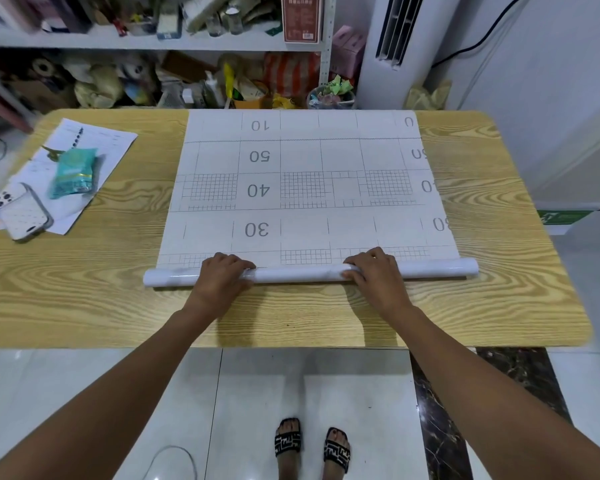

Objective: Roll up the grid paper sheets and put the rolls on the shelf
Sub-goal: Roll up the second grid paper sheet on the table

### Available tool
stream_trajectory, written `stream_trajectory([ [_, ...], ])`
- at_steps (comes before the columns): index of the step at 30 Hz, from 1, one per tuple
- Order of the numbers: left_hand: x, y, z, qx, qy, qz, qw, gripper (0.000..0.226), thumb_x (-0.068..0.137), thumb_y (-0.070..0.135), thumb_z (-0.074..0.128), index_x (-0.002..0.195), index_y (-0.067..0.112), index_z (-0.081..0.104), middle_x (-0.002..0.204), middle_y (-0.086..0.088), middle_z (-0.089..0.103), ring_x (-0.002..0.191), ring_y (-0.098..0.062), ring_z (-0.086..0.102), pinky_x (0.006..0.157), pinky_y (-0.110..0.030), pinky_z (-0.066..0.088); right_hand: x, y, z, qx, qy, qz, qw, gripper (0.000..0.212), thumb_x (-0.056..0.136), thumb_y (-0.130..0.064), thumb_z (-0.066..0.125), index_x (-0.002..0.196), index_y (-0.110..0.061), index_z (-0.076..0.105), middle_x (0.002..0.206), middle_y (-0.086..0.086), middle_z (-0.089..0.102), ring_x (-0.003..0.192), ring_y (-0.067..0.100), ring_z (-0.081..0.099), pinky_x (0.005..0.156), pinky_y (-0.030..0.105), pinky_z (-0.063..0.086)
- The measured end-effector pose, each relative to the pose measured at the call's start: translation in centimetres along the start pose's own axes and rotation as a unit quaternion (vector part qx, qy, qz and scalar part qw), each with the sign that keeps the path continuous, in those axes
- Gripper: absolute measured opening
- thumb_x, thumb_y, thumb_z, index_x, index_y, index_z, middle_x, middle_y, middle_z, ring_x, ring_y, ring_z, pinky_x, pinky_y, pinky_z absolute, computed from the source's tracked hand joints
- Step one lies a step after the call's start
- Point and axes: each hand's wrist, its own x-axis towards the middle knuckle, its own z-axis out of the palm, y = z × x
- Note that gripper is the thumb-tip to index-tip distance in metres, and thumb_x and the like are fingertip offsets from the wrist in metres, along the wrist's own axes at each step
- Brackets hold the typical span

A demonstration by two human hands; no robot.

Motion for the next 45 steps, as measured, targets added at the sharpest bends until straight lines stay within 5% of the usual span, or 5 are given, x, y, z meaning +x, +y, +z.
stream_trajectory([
  [4,-0.1,0.5,-0.1,-0.012,-0.003,-0.037,0.999,0.033,0.081,0.019,0.066,0.114,0.014,0.06,0.101,-0.005,0.065,0.103,-0.027,0.046,0.086,-0.034,0.023,-0.4,0.2,0.8,-0.018,-0.002,-0.007,1.0,0.041,0.088,-0.045,0.044,0.11,-0.019,0.066,0.115,0.002,0.061,0.107,0.03,0.049,0.086,0.042,0.037],
  [10,0.3,0.3,-0.3,-0.044,-0.003,-0.055,0.997,0.026,0.086,0.016,0.059,0.112,0.018,0.054,0.096,-0.002,0.065,0.099,-0.023,0.044,0.087,-0.029,0.02,-0.2,-0.2,0.8,-0.026,-0.025,-0.024,0.999,0.062,0.077,-0.047,0.068,0.131,-0.021,0.051,0.122,0.001,0.052,0.112,0.024,0.045,0.099,0.039,0.027],
  [18,0.7,0.6,-0.5,-0.004,-0.03,-0.073,0.997,0.02,0.09,0.016,0.053,0.11,0.015,0.055,0.098,-0.004,0.062,0.103,-0.025,0.044,0.093,-0.033,0.02,0.4,0.0,0.4,0.06,0.002,-0.016,0.998,0.034,0.079,-0.029,0.072,0.106,-0.013,0.061,0.108,-0.002,0.059,0.097,0.017,0.053,0.089,0.029,0.037],
  [26,-0.4,-0.2,0.1,0.001,-0.022,-0.046,0.999,0.046,0.071,0.018,0.075,0.113,0.014,0.057,0.114,-0.004,0.054,0.105,-0.025,0.047,0.088,-0.026,0.018,1.3,0.4,0.6,0.037,-0.005,-0.022,0.999,0.024,0.086,-0.027,0.064,0.105,-0.013,0.065,0.102,0.001,0.065,0.097,0.022,0.055,0.087,0.034,0.037],
  [45,1.0,-0.1,-0.5,-0.034,0.012,-0.066,0.997,0.039,0.075,0.011,0.07,0.113,0.011,0.057,0.095,-0.005,0.064,0.094,-0.025,0.049,0.08,-0.025,0.02,1.7,0.7,0.4,-0.01,-0.04,-0.058,0.997,0.054,0.084,-0.048,0.06,0.127,-0.016,0.051,0.118,0.002,0.053,0.104,0.022,0.048,0.088,0.036,0.038],
])
